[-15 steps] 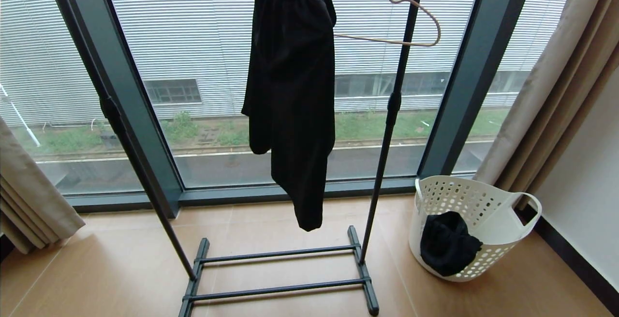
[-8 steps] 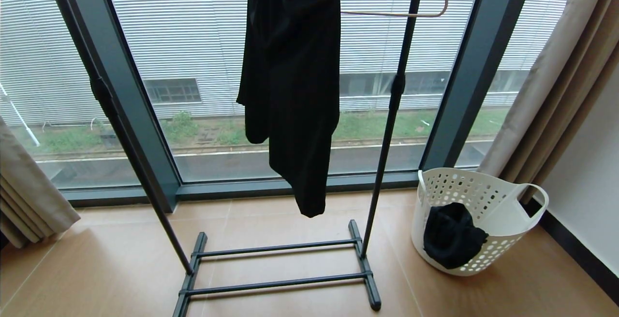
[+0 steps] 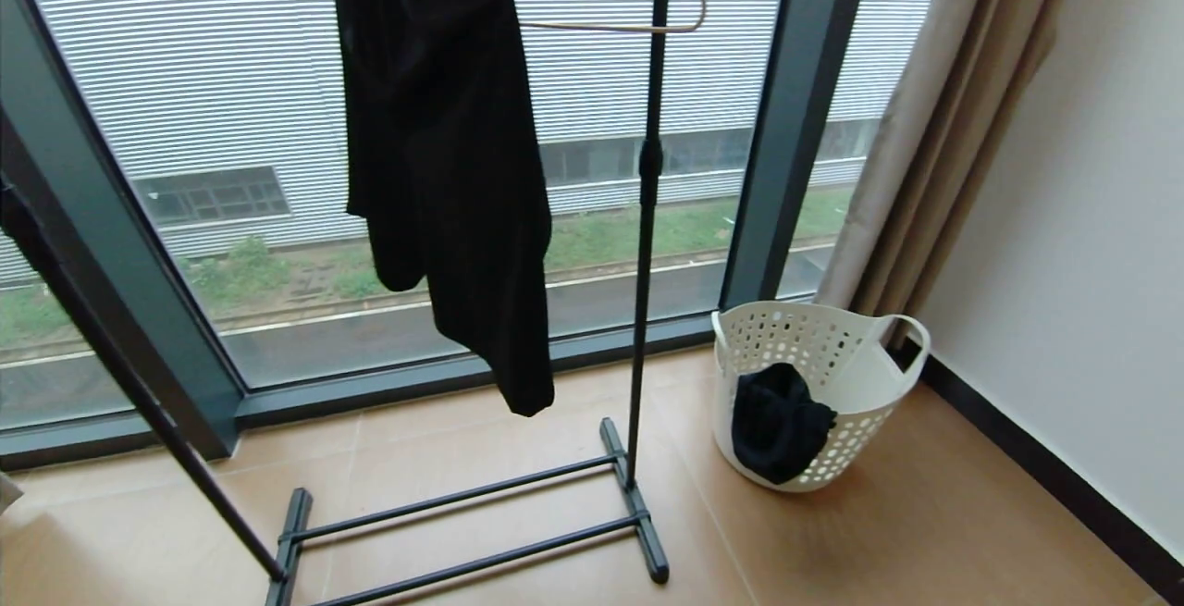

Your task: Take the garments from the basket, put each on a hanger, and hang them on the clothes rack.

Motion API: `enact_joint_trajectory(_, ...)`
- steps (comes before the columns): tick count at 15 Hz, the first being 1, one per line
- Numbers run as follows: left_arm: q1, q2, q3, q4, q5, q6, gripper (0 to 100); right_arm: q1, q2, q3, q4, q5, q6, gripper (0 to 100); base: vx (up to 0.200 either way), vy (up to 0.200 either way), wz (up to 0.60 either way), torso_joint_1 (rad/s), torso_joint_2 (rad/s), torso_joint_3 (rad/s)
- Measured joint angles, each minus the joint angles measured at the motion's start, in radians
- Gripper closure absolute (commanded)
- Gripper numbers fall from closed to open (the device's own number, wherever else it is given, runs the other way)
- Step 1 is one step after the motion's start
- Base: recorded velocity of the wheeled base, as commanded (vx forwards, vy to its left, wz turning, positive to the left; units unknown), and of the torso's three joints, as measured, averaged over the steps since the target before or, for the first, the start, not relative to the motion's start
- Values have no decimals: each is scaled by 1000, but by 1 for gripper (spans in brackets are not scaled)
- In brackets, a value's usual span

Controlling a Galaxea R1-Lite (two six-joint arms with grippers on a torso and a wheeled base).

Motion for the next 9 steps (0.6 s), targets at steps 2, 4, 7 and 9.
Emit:
enact_joint_trajectory(2,0,0,0,0,0,1,0,0,0,0,-1,0,0,0,0,-100,0,-1,1,1)
enact_joint_trajectory(4,0,0,0,-1,-1,1,0,0,0,0,0,0,0,0,0,-200,0,5,2,2)
enact_joint_trajectory(7,1,0,0,-1,-1,1,0,1,0,0,1,-1,0,0,0,-200,0,2,2,2)
enact_joint_trajectory(9,0,0,0,0,-1,1,0,0,0,0,0,0,0,0,0,-200,0,2,5,2)
